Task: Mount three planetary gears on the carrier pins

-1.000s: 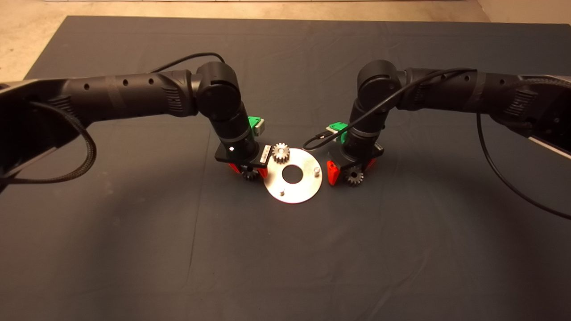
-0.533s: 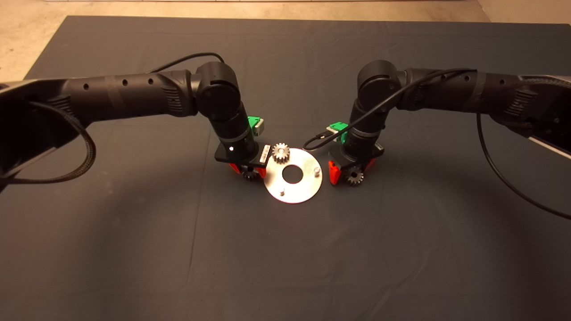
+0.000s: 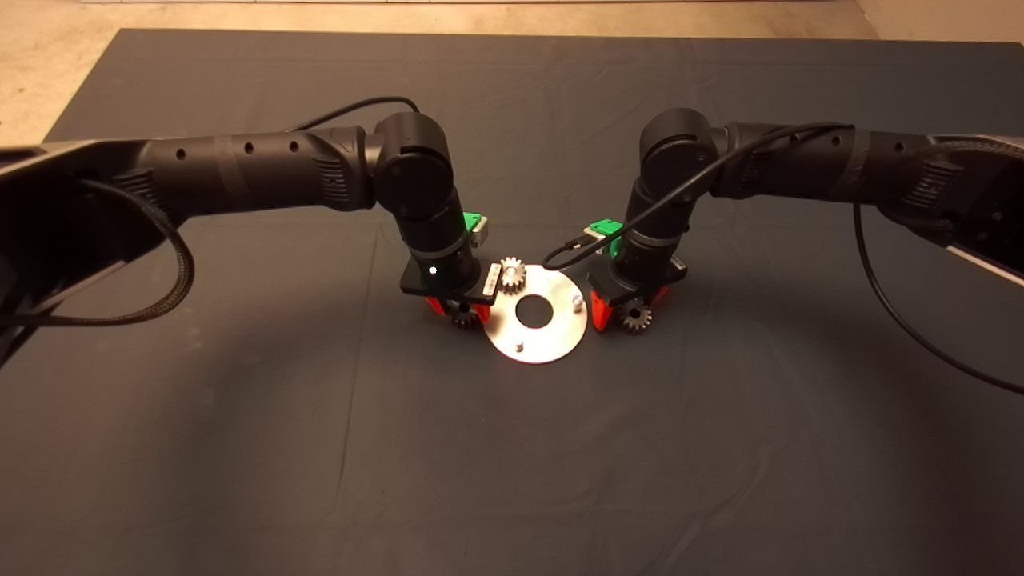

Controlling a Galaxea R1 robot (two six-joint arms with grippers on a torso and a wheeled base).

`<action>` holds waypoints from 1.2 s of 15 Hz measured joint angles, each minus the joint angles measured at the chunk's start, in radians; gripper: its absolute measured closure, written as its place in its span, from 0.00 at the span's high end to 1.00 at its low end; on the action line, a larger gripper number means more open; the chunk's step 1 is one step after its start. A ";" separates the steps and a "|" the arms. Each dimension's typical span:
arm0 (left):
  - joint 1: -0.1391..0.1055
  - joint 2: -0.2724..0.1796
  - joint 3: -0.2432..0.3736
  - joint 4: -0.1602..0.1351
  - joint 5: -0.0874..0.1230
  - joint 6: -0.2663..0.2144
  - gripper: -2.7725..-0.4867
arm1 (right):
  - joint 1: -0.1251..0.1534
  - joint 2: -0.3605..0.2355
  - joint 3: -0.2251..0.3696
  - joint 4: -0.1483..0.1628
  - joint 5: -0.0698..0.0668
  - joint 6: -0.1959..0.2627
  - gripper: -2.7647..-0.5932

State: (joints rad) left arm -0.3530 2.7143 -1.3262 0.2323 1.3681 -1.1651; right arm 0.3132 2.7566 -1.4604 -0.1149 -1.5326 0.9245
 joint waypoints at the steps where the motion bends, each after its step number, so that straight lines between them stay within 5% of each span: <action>1: 0.000 -0.002 0.000 0.000 0.001 0.000 0.32 | 0.000 0.000 0.001 0.000 0.000 0.000 0.59; 18: -0.001 -0.007 0.000 0.000 0.011 0.000 0.19 | 0.000 -0.009 0.014 -0.002 -0.001 0.000 0.30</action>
State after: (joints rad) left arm -0.3540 2.7074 -1.3257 0.2321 1.3793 -1.1647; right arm 0.3136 2.7474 -1.4460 -0.1172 -1.5332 0.9247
